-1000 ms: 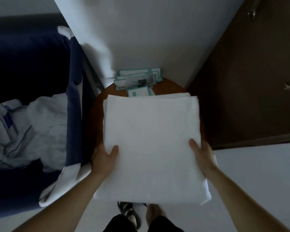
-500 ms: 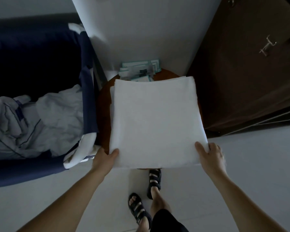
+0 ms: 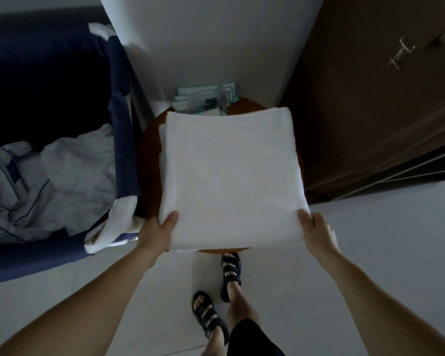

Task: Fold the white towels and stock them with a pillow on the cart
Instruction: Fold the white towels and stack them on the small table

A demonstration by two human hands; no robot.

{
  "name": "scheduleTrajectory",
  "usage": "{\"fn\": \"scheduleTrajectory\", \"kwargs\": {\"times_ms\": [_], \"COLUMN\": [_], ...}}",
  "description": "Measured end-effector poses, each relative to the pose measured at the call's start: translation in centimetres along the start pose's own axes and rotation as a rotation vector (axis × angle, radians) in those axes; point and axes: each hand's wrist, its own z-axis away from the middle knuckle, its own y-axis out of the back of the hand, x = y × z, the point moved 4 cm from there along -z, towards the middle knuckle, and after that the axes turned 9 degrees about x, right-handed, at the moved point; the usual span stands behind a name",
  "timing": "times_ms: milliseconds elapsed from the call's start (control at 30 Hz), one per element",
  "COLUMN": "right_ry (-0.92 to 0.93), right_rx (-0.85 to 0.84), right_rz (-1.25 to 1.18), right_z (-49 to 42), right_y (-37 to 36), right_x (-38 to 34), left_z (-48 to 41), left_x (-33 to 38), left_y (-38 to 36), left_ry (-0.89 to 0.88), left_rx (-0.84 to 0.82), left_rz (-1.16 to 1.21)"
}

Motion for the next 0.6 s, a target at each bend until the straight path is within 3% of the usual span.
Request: {"fn": "scheduleTrajectory", "kwargs": {"times_ms": [133, 300, 500, 600], "right_ry": [-0.161, -0.304, -0.325, -0.372], "right_rx": [-0.059, -0.066, -0.391, -0.438], "right_rz": [-0.138, -0.235, -0.294, -0.486], "right_z": [-0.3, -0.7, -0.4, -1.0], "right_y": [-0.5, 0.4, 2.0, 3.2], "right_x": [0.0, -1.0, -4.8, -7.9], "left_z": [-0.4, -1.0, 0.4, 0.8], "left_x": [-0.9, 0.4, 3.4, 7.2], "left_y": [0.0, 0.1, 0.6, 2.0], "left_ry": [0.193, 0.234, 0.252, 0.245], "left_rx": [-0.107, -0.156, -0.214, -0.271], "left_rz": [0.173, 0.200, 0.281, 0.317]}}
